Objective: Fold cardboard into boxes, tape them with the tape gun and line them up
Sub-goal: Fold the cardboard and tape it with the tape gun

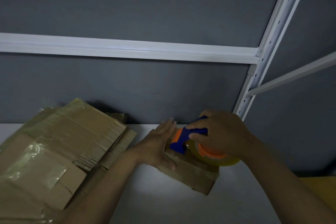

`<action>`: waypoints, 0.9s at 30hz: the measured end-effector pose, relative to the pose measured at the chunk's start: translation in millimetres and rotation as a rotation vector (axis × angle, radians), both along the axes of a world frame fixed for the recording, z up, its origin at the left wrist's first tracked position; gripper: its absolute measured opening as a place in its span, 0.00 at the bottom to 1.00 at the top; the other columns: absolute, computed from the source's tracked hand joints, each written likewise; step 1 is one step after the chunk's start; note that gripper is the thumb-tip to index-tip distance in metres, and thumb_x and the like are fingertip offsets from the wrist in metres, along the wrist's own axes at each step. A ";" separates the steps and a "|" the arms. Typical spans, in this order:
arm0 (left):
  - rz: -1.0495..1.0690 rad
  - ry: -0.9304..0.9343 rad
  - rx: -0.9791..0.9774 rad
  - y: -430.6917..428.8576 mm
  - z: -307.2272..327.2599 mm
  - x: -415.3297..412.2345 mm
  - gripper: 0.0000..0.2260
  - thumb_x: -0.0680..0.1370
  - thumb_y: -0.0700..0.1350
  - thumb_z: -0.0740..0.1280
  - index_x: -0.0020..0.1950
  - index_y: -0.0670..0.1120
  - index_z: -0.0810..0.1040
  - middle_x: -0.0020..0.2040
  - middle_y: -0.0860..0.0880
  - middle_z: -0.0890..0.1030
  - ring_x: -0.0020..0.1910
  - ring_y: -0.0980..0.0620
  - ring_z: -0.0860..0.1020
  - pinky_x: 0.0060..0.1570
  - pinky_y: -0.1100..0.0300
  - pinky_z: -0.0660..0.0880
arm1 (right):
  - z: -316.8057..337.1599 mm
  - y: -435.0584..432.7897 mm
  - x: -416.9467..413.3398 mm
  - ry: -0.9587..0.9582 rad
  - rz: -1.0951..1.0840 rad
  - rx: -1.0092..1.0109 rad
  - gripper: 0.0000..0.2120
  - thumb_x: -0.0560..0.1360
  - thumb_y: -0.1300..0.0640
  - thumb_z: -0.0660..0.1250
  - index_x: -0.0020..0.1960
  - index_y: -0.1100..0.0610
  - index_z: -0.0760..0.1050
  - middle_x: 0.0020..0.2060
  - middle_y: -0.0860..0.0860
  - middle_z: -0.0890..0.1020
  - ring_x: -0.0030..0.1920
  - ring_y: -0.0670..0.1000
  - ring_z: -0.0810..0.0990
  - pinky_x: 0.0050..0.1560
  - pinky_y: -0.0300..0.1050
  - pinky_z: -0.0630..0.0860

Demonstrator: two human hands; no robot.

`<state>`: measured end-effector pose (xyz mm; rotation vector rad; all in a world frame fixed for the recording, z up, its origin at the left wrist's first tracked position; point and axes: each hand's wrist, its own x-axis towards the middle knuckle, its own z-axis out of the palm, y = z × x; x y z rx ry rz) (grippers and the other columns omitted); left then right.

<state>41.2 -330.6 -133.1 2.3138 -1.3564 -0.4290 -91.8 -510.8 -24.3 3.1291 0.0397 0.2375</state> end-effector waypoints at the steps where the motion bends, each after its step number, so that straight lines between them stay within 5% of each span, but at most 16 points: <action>1: -0.028 -0.075 0.050 -6.3 -1.0 4.5 0.59 0.63 0.67 0.74 0.78 0.53 0.37 0.79 0.55 0.38 0.77 0.54 0.38 0.76 0.52 0.43 | 3.8 -1.7 1.1 0.040 0.021 0.003 0.17 0.76 0.36 0.58 0.64 0.34 0.72 0.53 0.42 0.74 0.47 0.42 0.70 0.38 0.29 0.57; 3: -0.039 -0.130 0.047 -14.1 -0.9 9.4 0.58 0.61 0.70 0.73 0.79 0.55 0.42 0.79 0.54 0.49 0.78 0.51 0.48 0.76 0.48 0.50 | 12.1 -5.7 3.3 0.116 0.068 0.001 0.16 0.77 0.38 0.59 0.64 0.34 0.72 0.54 0.43 0.75 0.49 0.44 0.72 0.39 0.29 0.60; 5: -0.041 -0.108 -0.031 -15.3 2.6 10.6 0.52 0.61 0.68 0.75 0.78 0.57 0.51 0.76 0.56 0.60 0.72 0.56 0.60 0.73 0.56 0.57 | 18.7 -12.2 2.8 0.150 0.094 0.020 0.16 0.77 0.39 0.60 0.63 0.35 0.73 0.54 0.44 0.76 0.50 0.44 0.73 0.42 0.32 0.65; 10: -0.058 -0.105 -0.109 -10.0 -3.2 9.4 0.49 0.62 0.68 0.75 0.77 0.60 0.54 0.73 0.64 0.61 0.70 0.60 0.63 0.69 0.56 0.67 | 22.7 -31.8 -15.2 0.165 0.087 0.139 0.17 0.75 0.39 0.63 0.64 0.35 0.72 0.56 0.42 0.73 0.52 0.42 0.72 0.45 0.33 0.68; 14: -0.070 -0.151 -0.096 -9.0 8.7 -0.7 0.48 0.64 0.61 0.78 0.77 0.57 0.55 0.71 0.67 0.58 0.68 0.67 0.57 0.67 0.72 0.55 | 19.5 -39.5 -29.8 0.149 0.088 0.140 0.17 0.74 0.37 0.63 0.63 0.32 0.71 0.58 0.40 0.70 0.53 0.41 0.70 0.46 0.31 0.67; 18: 0.013 -0.172 0.037 -1.2 6.9 2.1 0.53 0.63 0.65 0.76 0.80 0.54 0.49 0.78 0.58 0.51 0.76 0.59 0.52 0.73 0.63 0.52 | 23.8 -47.3 -42.1 0.130 0.106 0.175 0.16 0.73 0.37 0.64 0.61 0.31 0.71 0.57 0.40 0.72 0.53 0.41 0.71 0.51 0.38 0.72; 23: 0.065 -0.222 0.086 17.3 4.8 -0.5 0.51 0.65 0.62 0.76 0.79 0.54 0.51 0.78 0.56 0.51 0.76 0.57 0.50 0.68 0.70 0.44 | 16.8 -65.1 -60.7 0.127 0.054 0.094 0.16 0.73 0.36 0.64 0.60 0.30 0.72 0.56 0.35 0.70 0.52 0.39 0.70 0.50 0.32 0.68; 27: -0.012 -0.481 0.220 18.4 3.1 0.4 0.50 0.64 0.79 0.55 0.76 0.56 0.39 0.78 0.55 0.41 0.75 0.55 0.34 0.72 0.56 0.30 | -6.9 -63.9 -65.7 0.135 0.035 0.204 0.15 0.73 0.38 0.66 0.60 0.31 0.72 0.55 0.34 0.68 0.53 0.39 0.70 0.51 0.31 0.69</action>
